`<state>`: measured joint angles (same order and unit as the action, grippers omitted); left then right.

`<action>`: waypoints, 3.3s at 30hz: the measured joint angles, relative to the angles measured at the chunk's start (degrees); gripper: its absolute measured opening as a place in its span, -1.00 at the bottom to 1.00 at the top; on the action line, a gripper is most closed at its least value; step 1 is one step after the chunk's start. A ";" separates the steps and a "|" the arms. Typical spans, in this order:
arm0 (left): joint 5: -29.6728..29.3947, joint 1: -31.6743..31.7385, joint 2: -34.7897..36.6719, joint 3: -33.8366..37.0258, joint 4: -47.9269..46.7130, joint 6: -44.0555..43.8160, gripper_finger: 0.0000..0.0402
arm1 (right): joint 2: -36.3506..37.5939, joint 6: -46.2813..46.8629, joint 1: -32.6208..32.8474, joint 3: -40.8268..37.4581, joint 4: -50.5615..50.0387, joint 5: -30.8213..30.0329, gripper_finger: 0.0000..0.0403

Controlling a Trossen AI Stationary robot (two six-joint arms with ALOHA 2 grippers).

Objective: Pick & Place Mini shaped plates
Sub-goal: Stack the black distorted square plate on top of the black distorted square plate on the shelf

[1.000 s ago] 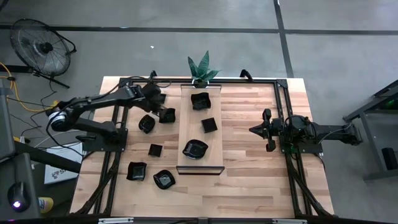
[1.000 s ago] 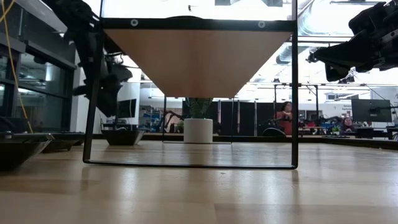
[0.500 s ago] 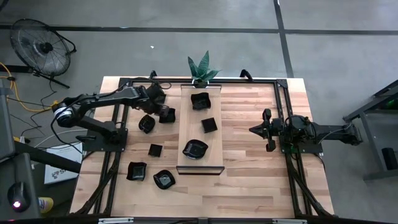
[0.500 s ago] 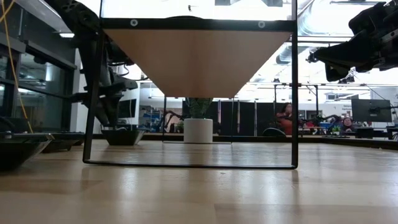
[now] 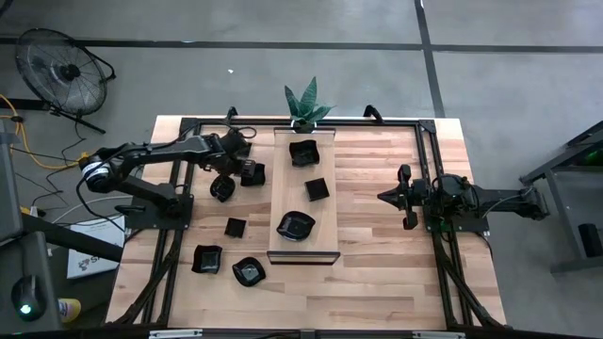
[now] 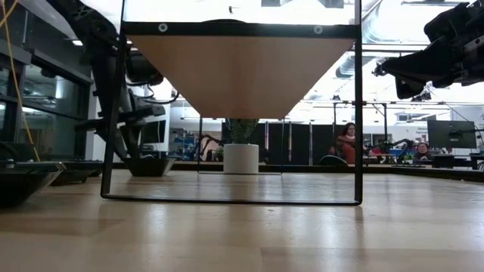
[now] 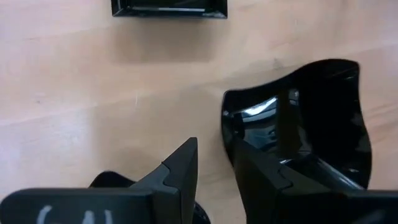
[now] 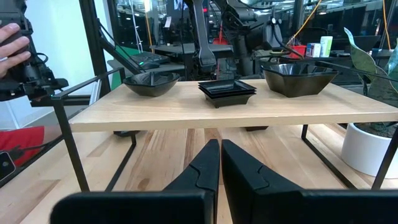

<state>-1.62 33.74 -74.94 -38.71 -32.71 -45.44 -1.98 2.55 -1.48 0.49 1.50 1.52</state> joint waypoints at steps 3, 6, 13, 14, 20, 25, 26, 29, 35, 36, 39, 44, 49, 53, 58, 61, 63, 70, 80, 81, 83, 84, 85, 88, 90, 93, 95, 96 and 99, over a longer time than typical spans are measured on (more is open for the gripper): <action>-0.26 0.00 -0.02 0.10 0.68 -0.08 -0.51 | 0.00 0.00 -0.02 0.00 -0.02 0.00 -0.94; 0.61 0.00 -0.02 0.12 2.14 -0.09 -0.51 | 0.00 0.00 0.00 0.01 -0.01 0.00 -0.94; 1.12 -0.88 -0.02 0.12 3.32 -0.47 -0.51 | 0.00 0.00 -0.01 0.00 -0.02 0.01 -0.94; 1.10 -0.85 -0.15 0.12 3.19 -0.87 -0.51 | 0.00 0.00 -0.02 0.00 0.00 0.00 -0.94; 2.91 -0.90 -2.68 0.14 3.65 -1.37 -0.51 | 0.00 0.00 -0.01 0.00 0.00 0.01 -0.94; 2.94 -0.90 -3.79 0.14 5.12 -1.39 -0.51 | 0.00 0.00 0.00 0.00 -0.02 0.02 -0.94; 2.97 -0.90 -3.84 0.14 5.15 -1.39 -0.51 | 0.00 0.00 0.00 0.00 0.00 0.00 -0.94; 3.09 -0.90 -3.85 0.14 5.41 -1.39 -0.51 | 0.00 0.00 -0.01 0.00 0.00 0.01 -0.94; 4.10 -0.89 -3.85 0.14 4.79 -1.30 -0.51 | 0.00 0.00 -0.02 0.00 -0.02 0.02 -0.94; 4.10 -0.87 -3.85 0.14 4.62 -1.28 -0.51 | 0.00 0.00 -0.01 0.01 -0.02 0.00 -0.94; 4.10 -0.87 -3.84 0.14 4.56 -0.96 -0.52 | 0.01 0.00 -0.01 0.00 -0.02 0.00 -0.94; 4.08 -0.76 -3.82 0.14 4.47 -0.30 -0.71 | 0.00 0.00 0.00 0.00 -0.02 0.00 -0.94; 4.10 -0.76 -3.82 0.14 4.07 0.13 -0.96 | 0.00 0.00 0.00 0.01 -0.02 0.00 -0.94; 4.06 -0.76 -3.80 0.12 4.08 0.49 -0.96 | 0.00 0.00 0.00 0.02 -0.02 0.00 -0.94; 3.67 -0.74 -2.95 0.12 3.88 2.29 -0.99 | 0.00 0.00 -0.01 0.01 -0.01 0.01 -0.94; 3.52 -0.72 -1.02 0.12 3.57 3.28 -0.99 | 0.01 0.00 -0.01 0.00 -0.01 0.02 -0.94; 2.72 -0.72 0.97 0.12 2.98 3.63 -0.99 | 0.00 0.00 0.00 0.00 -0.02 0.00 -0.94; -0.62 -0.70 8.87 0.12 -1.86 4.71 -0.99 | 0.00 0.00 0.00 0.00 0.00 0.02 -0.94; -1.82 -0.70 19.75 0.12 -6.82 4.71 -1.00 | 0.00 0.00 -0.01 0.00 -0.01 0.00 -0.94; -1.82 -0.70 20.57 0.12 -6.89 4.69 -1.00 | 0.02 0.00 0.00 0.01 -0.01 0.00 -0.94; -1.70 -0.70 22.13 0.12 -6.84 4.69 -1.00 | 0.00 0.00 0.00 0.01 -0.01 0.01 -0.94; -1.67 -0.70 22.73 0.12 -6.87 4.69 -1.00 | 0.00 0.00 0.00 0.00 -0.02 0.00 -0.94; -1.67 -0.70 23.24 0.12 -6.86 4.71 -1.00 | 0.01 0.00 -0.01 0.00 -0.02 0.02 -0.94; -1.55 -0.70 24.49 0.12 -6.28 5.55 -1.00 | 0.00 0.00 0.00 0.00 -0.02 0.02 -0.94; -1.50 -0.70 24.99 0.12 -5.55 6.16 -1.00 | 0.02 0.00 0.00 0.01 -0.02 0.00 -0.94; -0.17 -0.70 25.29 -0.03 -3.41 6.19 -1.00 | 0.00 0.00 0.00 0.00 0.00 0.00 -0.94; 0.35 -0.70 25.27 -1.16 -3.54 6.19 -1.00 | 0.02 0.00 0.00 0.00 -0.02 0.00 -0.94; 0.56 -0.70 25.25 -2.10 -3.44 6.20 -1.00 | 0.00 0.00 0.00 0.00 -0.02 0.02 -0.94; 0.65 -0.74 25.22 -4.72 -3.27 6.26 -1.00 | 0.01 0.00 0.00 0.01 -0.01 0.00 -0.94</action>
<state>-0.97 32.99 -49.71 -43.43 -35.98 -39.18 -1.97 2.55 -1.48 0.50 1.49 1.52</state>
